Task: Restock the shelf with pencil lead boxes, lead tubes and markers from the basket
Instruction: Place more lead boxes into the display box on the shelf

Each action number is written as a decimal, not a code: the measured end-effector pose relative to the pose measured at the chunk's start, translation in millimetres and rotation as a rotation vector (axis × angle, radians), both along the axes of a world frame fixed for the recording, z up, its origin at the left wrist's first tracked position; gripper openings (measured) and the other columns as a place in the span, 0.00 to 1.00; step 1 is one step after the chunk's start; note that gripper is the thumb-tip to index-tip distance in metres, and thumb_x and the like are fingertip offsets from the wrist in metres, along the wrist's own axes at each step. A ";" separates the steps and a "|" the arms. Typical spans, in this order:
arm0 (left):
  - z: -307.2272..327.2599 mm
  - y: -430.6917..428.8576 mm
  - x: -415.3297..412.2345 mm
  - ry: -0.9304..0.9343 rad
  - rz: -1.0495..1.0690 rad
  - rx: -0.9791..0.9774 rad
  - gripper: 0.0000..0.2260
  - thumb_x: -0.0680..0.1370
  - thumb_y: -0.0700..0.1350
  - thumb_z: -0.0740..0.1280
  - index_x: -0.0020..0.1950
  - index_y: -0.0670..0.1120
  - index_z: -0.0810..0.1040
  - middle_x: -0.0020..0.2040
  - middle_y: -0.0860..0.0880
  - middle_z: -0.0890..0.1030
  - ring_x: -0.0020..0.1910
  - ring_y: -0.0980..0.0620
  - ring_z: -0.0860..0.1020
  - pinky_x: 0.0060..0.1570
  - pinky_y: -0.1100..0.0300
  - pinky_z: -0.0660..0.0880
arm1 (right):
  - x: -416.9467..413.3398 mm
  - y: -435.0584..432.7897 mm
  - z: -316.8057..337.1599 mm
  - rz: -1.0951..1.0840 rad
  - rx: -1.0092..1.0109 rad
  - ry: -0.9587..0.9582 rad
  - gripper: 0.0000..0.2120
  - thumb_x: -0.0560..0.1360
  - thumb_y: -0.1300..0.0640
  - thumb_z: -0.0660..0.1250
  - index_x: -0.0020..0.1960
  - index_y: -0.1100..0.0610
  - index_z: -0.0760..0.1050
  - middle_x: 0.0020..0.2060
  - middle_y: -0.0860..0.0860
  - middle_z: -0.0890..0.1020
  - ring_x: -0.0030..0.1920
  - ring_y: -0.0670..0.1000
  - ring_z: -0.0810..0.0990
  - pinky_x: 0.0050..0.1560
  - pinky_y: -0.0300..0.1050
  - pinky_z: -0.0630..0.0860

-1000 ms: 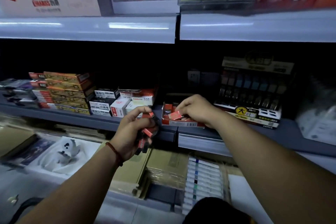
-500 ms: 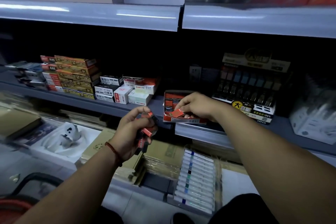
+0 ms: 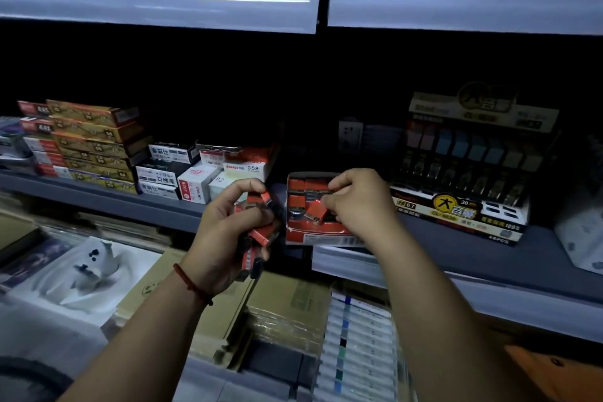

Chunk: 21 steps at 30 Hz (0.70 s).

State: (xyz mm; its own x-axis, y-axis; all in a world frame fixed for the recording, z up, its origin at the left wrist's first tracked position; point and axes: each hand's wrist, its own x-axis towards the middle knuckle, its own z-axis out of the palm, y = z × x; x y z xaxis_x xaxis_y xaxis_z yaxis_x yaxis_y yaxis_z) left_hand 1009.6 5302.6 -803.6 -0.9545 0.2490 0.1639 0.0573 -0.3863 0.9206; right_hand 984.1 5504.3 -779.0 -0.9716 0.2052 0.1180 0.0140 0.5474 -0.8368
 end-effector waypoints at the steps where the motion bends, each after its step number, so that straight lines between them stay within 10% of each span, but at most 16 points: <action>1: -2.5 0.6 0.4 0.000 -0.003 0.000 0.14 0.70 0.32 0.71 0.50 0.47 0.75 0.39 0.36 0.75 0.24 0.48 0.73 0.21 0.62 0.71 | -1.7 -0.3 -3.3 -0.008 -0.013 0.023 0.07 0.75 0.63 0.73 0.51 0.55 0.80 0.45 0.53 0.84 0.45 0.53 0.84 0.45 0.47 0.81; 8: -9.3 3.9 -7.0 -0.038 -0.053 0.093 0.14 0.69 0.35 0.69 0.52 0.46 0.74 0.39 0.36 0.75 0.23 0.47 0.72 0.19 0.62 0.70 | 7.1 4.7 6.9 0.116 0.027 0.049 0.10 0.72 0.60 0.77 0.50 0.51 0.80 0.43 0.47 0.82 0.39 0.45 0.82 0.31 0.30 0.73; 21: -11.7 -7.7 -6.7 0.016 -0.124 0.017 0.19 0.66 0.38 0.75 0.53 0.47 0.74 0.39 0.35 0.77 0.29 0.48 0.73 0.22 0.61 0.72 | 20.1 -17.8 5.3 0.318 0.028 0.179 0.09 0.74 0.56 0.74 0.50 0.44 0.81 0.41 0.42 0.78 0.33 0.42 0.74 0.36 0.39 0.74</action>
